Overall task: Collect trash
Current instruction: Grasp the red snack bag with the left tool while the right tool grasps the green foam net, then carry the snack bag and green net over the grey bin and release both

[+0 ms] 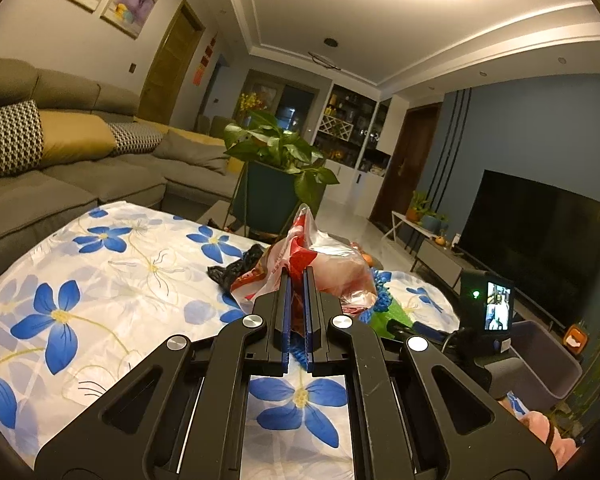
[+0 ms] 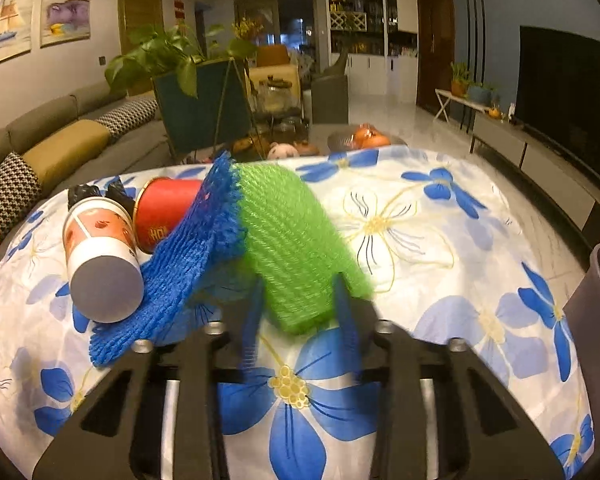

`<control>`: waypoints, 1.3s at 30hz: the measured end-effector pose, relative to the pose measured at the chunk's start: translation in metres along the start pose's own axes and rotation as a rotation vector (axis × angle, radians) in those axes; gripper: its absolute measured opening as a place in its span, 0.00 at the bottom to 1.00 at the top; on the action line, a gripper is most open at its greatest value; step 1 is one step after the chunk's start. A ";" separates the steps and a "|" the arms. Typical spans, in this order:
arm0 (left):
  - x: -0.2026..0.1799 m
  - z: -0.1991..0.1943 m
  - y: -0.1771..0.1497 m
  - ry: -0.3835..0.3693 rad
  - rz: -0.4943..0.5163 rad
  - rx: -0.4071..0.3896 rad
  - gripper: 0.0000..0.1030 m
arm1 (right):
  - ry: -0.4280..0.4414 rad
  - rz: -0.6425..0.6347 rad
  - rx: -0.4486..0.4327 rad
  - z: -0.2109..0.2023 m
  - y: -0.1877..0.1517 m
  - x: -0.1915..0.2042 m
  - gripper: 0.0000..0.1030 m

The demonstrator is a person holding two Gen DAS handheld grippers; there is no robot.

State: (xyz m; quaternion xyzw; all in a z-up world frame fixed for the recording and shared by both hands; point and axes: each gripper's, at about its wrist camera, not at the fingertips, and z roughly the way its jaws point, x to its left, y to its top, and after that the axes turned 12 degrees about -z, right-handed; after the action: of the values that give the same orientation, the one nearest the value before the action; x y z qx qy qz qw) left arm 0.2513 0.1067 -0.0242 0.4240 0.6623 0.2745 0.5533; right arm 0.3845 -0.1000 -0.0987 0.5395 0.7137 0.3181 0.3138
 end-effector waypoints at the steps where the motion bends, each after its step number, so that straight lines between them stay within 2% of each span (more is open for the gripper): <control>1: 0.001 0.000 0.001 0.000 -0.002 0.001 0.05 | 0.004 0.001 0.002 0.000 -0.001 0.000 0.18; 4: 0.002 -0.001 0.001 0.003 -0.002 0.001 0.05 | 0.013 0.007 -0.015 -0.004 -0.002 -0.003 0.13; 8: 0.003 -0.006 0.002 0.011 -0.002 -0.003 0.05 | 0.012 0.034 -0.065 -0.020 -0.003 -0.009 0.11; 13: -0.002 -0.014 0.001 0.015 0.008 -0.006 0.05 | -0.003 0.077 -0.140 -0.055 -0.010 -0.027 0.11; 19: -0.016 -0.019 -0.004 0.002 0.025 0.007 0.05 | -0.019 0.054 -0.236 -0.111 -0.027 -0.046 0.11; 28: -0.065 -0.022 -0.023 -0.061 0.082 0.051 0.05 | -0.027 0.046 -0.337 -0.182 -0.048 -0.075 0.11; 39: -0.139 -0.023 -0.051 -0.153 0.166 0.103 0.05 | -0.113 0.084 -0.389 -0.235 -0.072 -0.128 0.11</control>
State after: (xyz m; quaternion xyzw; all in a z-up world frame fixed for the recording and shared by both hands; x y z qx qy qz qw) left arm 0.2200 -0.0364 0.0082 0.5250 0.5938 0.2520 0.5553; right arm 0.1858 -0.2665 -0.0011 0.5151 0.5969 0.4318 0.4381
